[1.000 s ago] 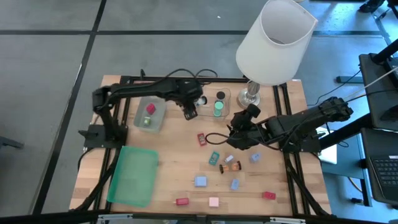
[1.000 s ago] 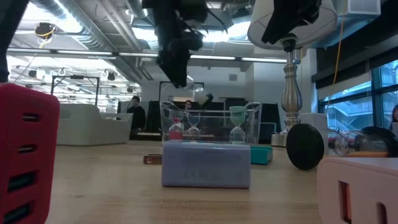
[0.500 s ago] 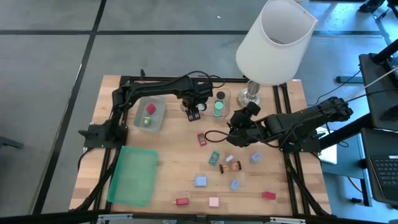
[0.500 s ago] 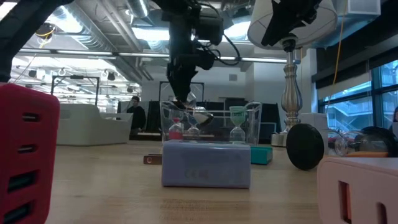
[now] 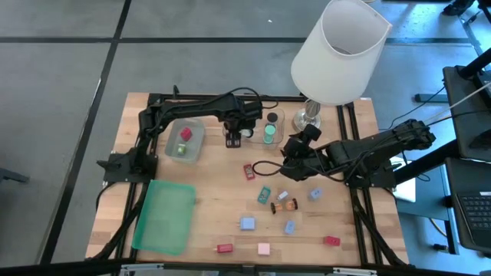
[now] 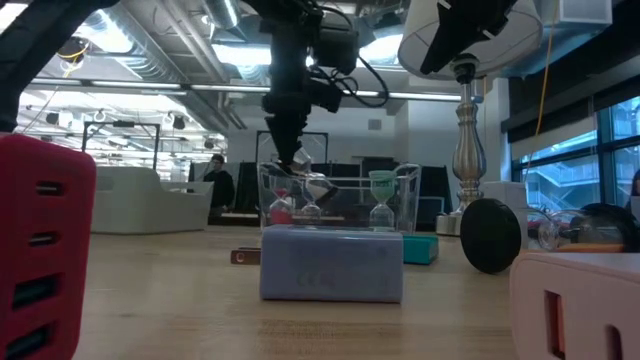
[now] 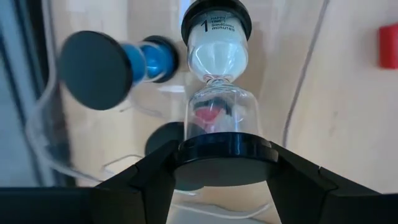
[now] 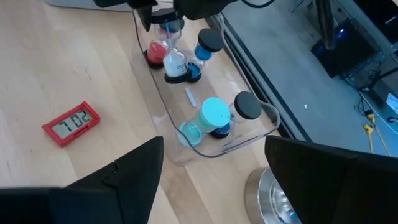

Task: Pick & Place Office items
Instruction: Put the white hourglass into the transparent bin

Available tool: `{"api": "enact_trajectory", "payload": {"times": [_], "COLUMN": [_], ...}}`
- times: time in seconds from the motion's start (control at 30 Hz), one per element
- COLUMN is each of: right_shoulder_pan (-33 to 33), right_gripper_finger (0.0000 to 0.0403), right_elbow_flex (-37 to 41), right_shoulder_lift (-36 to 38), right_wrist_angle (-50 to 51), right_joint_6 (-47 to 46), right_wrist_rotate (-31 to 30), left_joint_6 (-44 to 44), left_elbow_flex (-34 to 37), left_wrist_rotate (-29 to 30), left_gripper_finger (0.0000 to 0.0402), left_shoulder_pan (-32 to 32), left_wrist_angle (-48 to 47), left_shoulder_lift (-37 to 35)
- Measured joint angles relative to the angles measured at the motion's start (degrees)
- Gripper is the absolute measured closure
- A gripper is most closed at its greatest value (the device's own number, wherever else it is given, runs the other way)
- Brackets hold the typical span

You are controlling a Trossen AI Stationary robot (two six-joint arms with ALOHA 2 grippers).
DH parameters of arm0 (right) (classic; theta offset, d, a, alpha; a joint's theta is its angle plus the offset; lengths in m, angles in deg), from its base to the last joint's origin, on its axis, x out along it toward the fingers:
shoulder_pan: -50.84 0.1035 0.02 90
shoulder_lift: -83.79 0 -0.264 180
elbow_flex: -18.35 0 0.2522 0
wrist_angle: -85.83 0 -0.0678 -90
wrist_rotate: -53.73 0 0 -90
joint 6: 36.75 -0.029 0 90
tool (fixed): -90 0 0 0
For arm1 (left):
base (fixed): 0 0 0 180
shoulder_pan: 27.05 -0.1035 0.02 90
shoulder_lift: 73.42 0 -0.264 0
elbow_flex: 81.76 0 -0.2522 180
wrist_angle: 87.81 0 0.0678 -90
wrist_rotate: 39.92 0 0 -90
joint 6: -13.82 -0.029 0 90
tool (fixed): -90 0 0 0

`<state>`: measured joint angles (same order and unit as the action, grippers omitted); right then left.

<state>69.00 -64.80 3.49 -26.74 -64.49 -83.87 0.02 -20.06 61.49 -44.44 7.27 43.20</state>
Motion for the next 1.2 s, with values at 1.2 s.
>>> {"api": "enact_trajectory", "payload": {"times": [1.2], "right_shoulder_pan": [1.47], "right_gripper_finger": [0.012], "right_elbow_flex": [0.07], "right_shoulder_lift": [0.0], "right_wrist_angle": [0.41], "right_joint_6": [-0.09], "right_wrist_rotate": [-8.67], "left_joint_6": [-21.0], "left_elbow_flex": [0.04], "left_wrist_rotate": [15.56], "left_gripper_finger": [0.019], "left_shoulder_pan": [7.92], "left_wrist_angle": [10.03], "left_shoulder_lift": [-6.58]}}
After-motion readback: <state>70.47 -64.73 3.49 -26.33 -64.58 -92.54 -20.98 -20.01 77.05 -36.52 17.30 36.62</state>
